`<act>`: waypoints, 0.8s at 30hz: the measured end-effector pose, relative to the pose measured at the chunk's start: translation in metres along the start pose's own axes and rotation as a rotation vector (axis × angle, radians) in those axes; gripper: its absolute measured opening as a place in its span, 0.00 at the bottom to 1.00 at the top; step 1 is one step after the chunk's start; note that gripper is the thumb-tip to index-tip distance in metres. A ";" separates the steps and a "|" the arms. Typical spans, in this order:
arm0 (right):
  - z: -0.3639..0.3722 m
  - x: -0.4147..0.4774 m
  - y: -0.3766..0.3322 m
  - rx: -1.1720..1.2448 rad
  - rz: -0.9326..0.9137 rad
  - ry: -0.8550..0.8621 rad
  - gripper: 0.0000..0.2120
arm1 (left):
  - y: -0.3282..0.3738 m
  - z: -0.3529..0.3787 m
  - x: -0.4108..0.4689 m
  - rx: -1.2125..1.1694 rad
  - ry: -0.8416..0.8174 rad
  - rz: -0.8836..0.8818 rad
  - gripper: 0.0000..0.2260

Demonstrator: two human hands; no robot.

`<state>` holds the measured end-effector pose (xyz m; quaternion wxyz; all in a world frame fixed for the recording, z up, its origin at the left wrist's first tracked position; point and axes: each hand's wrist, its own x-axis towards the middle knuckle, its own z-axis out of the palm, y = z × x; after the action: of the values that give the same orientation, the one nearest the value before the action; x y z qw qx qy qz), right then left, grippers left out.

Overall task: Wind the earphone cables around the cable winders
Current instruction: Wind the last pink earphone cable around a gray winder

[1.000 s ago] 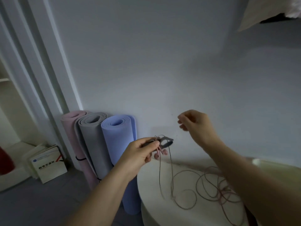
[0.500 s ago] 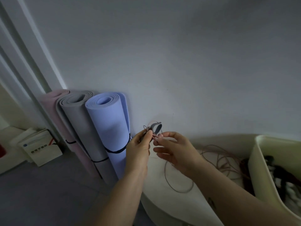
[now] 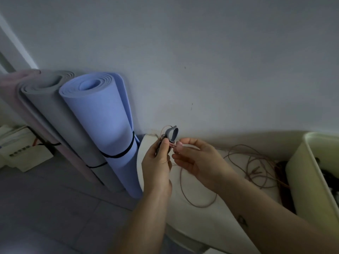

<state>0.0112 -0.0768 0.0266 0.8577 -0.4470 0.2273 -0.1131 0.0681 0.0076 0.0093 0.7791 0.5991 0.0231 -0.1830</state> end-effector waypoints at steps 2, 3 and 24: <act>-0.002 0.004 0.001 -0.021 -0.009 -0.008 0.06 | -0.002 0.001 0.002 -0.042 -0.005 -0.041 0.06; -0.004 0.005 0.003 -0.045 -0.019 -0.012 0.07 | -0.003 0.001 0.002 -0.060 -0.005 -0.058 0.06; -0.007 0.001 0.007 -0.518 -0.210 0.021 0.09 | -0.009 -0.009 0.000 -0.016 -0.029 -0.032 0.05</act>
<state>0.0083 -0.0784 0.0171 0.6962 -0.6711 0.2101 -0.1439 0.0666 0.0139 -0.0016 0.7811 0.5898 0.0229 -0.2038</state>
